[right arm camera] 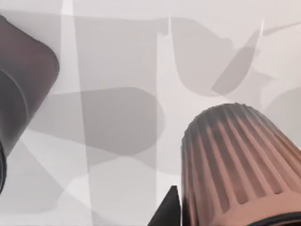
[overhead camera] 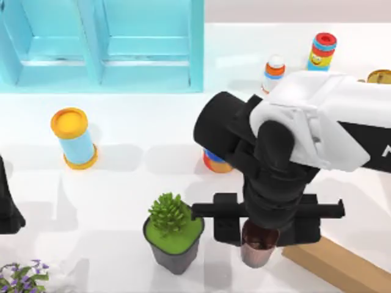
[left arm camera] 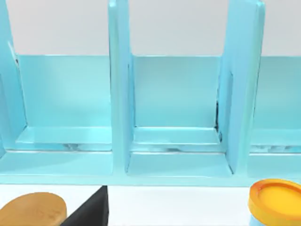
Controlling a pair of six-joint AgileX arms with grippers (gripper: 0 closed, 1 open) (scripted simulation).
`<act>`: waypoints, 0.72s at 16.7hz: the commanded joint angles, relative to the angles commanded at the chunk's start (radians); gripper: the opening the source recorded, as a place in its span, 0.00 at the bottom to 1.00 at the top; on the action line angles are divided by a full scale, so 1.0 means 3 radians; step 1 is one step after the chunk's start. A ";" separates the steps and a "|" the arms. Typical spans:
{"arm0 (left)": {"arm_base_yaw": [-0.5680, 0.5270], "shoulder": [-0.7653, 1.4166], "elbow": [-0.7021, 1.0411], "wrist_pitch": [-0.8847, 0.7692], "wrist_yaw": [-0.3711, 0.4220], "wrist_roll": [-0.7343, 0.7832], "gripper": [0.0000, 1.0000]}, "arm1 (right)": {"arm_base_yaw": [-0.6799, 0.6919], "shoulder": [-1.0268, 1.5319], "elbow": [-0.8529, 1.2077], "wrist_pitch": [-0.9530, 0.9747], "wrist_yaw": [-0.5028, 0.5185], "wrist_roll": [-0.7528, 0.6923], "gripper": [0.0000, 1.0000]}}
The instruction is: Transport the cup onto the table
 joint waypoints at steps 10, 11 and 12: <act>0.0000 0.0000 0.0000 0.0000 0.0000 0.0000 1.00 | 0.0000 0.0000 0.0000 0.0000 0.0000 0.0000 0.98; 0.0000 0.0000 0.0000 0.0000 0.0000 0.0000 1.00 | 0.0000 0.0000 0.0000 0.0000 0.0000 0.0000 1.00; 0.0000 0.0000 0.0000 0.0000 0.0000 0.0000 1.00 | 0.0000 0.0000 0.0000 0.0000 0.0000 0.0000 1.00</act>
